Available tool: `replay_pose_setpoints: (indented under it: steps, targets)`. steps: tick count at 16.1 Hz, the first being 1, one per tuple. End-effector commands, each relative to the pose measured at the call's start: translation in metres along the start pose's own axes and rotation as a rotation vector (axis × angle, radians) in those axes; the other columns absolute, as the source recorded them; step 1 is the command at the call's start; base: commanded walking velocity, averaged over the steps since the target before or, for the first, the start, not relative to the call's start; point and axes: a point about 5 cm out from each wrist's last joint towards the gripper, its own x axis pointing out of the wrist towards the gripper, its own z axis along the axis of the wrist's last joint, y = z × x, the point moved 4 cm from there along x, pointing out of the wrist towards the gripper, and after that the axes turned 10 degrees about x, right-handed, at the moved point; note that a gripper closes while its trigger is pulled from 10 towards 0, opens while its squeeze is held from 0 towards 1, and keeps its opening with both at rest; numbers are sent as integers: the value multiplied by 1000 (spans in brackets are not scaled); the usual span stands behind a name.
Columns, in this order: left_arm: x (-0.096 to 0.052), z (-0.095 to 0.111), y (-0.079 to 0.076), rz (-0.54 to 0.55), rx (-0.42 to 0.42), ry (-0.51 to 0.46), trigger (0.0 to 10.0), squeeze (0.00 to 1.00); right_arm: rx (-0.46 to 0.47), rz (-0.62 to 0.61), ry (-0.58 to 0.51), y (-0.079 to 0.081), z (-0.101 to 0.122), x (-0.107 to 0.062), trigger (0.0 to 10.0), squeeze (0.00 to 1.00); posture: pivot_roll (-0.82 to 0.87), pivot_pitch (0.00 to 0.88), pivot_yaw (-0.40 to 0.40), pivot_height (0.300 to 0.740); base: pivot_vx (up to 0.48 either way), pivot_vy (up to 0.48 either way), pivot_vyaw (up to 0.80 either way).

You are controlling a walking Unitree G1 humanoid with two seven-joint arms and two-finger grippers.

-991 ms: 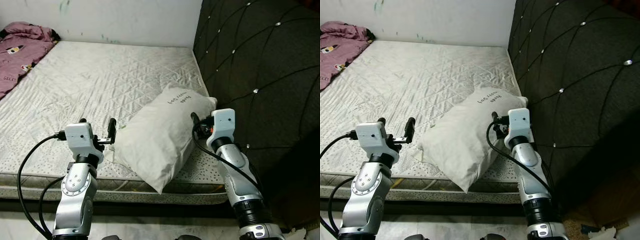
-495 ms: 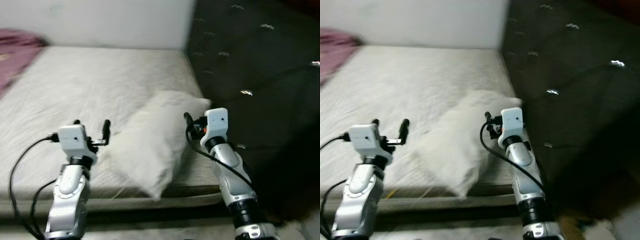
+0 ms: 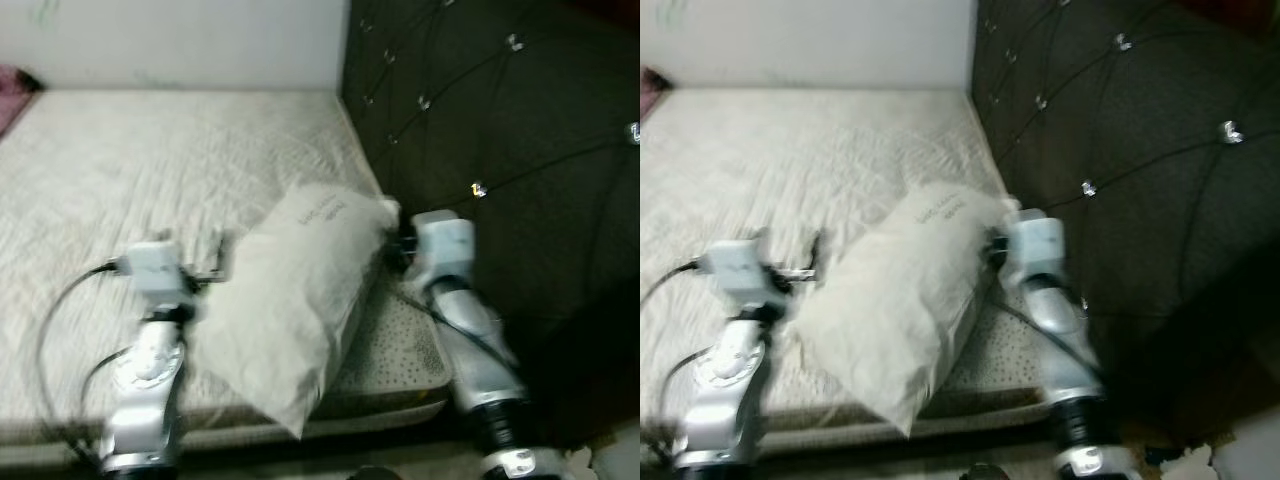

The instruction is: Clean up the room

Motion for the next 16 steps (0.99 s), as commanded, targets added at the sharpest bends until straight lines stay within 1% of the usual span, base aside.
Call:
replay_pose_setpoints:
  steps: [1, 5, 6, 8, 10, 12, 15, 16]
  targets:
    - [-3, -4, 12, 35, 6, 26, 10000, 0, 21, 41, -22, 15, 7, 4, 10000, 0, -70, 0, -38, 740, 0, 0, 0]
    - [-8, -7, 16, 46, -16, 63, 10000, 0, 47, 57, -15, 19, 7, 4, 10000, 0, -60, 0, -37, 740, 0, 0, 0]
    - [-14, -6, 21, 56, 8, 55, 10000, 0, 47, 66, -17, 21, 9, 2, 10000, 0, -56, 0, -35, 736, 0, 0, 0]
    - [-18, -6, 28, 92, 32, 57, 10000, 0, 41, 65, -18, 20, 8, 1, 10000, 0, -54, 0, -34, 716, 0, 0, 0]
    - [-21, -5, 33, 120, 82, 63, 10000, 0, 51, 63, -12, 19, 6, 0, 10000, 0, -51, 7, -37, 691, 0, 0, 0]
    - [-21, -4, 30, 106, 122, 75, 10000, 0, 55, 78, -4, 23, 6, -1, 10000, 0, -44, 10, -37, 656, 0, 0, 0]
    - [-20, -5, 26, 99, 82, 95, 10000, 0, 62, 89, 10, 26, 3, 0, 10000, 0, -38, 8, -35, 621, 0, 0, 0]
    - [-19, -5, 26, 99, 79, 96, 10000, 0, 64, 95, 12, 27, 2, 0, 10000, 0, -38, 7, -34, 611, 0, 0, 0]
